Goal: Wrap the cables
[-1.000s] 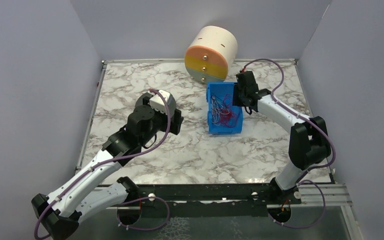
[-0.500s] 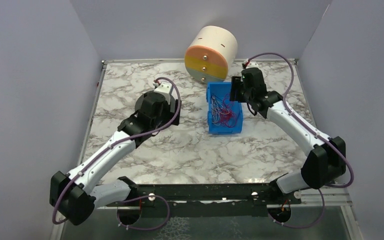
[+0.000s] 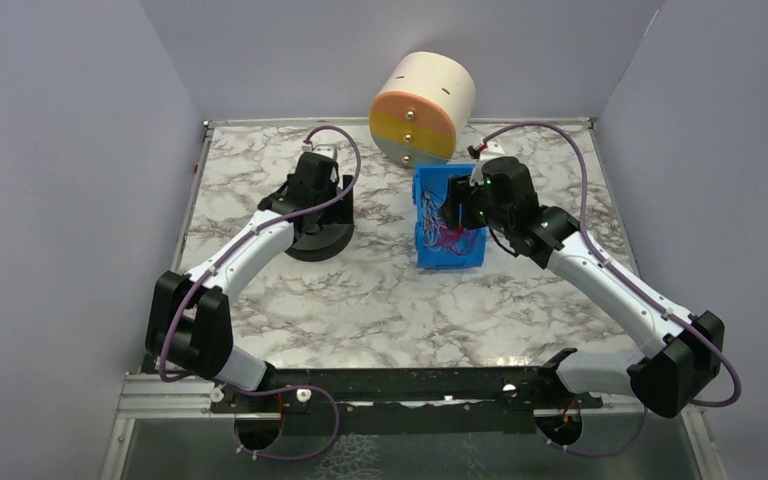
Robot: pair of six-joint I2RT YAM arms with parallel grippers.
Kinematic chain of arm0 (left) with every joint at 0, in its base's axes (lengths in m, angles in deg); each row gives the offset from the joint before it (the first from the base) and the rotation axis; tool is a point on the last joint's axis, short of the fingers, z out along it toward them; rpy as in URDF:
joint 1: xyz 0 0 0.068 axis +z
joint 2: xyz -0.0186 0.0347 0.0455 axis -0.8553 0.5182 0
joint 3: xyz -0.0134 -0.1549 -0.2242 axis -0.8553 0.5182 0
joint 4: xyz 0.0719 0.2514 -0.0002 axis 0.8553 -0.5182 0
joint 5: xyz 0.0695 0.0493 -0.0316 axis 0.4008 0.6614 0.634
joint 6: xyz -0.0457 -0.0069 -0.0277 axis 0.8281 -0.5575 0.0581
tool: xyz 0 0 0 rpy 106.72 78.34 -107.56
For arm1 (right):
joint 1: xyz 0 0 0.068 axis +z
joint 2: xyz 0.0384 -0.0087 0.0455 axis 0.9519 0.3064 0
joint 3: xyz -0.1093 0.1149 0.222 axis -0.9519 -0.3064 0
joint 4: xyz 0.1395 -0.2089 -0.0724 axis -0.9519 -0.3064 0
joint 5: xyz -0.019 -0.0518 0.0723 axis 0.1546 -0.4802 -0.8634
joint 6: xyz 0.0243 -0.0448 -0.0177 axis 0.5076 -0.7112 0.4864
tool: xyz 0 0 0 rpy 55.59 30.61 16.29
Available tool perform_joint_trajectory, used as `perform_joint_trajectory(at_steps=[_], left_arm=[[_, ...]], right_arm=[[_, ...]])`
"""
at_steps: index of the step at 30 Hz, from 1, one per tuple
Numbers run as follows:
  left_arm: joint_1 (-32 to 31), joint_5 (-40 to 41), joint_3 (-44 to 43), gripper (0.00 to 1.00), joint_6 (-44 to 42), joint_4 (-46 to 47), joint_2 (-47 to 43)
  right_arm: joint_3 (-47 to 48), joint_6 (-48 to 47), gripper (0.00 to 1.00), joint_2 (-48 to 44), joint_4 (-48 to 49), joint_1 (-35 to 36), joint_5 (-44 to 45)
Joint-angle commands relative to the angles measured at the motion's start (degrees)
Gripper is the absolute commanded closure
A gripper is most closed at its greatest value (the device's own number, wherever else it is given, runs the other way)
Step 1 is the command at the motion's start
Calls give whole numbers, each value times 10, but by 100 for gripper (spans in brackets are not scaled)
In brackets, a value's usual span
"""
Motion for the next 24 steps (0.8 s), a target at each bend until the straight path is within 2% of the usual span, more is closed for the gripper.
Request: perform_joint_trajectory(at_steps=[1, 2, 6, 9, 11, 13, 24], left_arm=[[14, -13, -42, 13, 12, -5, 28], [16, -8, -47, 16, 10, -5, 37], [46, -19, -60, 40, 12, -15, 64], [65, -29, -61, 62, 12, -16, 74], [70, -33, -63, 83, 10, -16, 84], [77, -37, -63, 98, 7, -15, 97], [94, -54, -71, 100, -2, -8, 142]], right_arm=[[-18, -8, 40, -32, -12, 3, -44], [-23, -9, 41, -40, -11, 3, -47], [-38, -12, 43, -56, -9, 3, -51], [-47, -12, 43, -69, -8, 3, -57], [-56, -12, 43, -76, -3, 3, -56], [-58, -10, 43, -78, -4, 3, -56], [-75, -9, 43, -96, 1, 3, -61]])
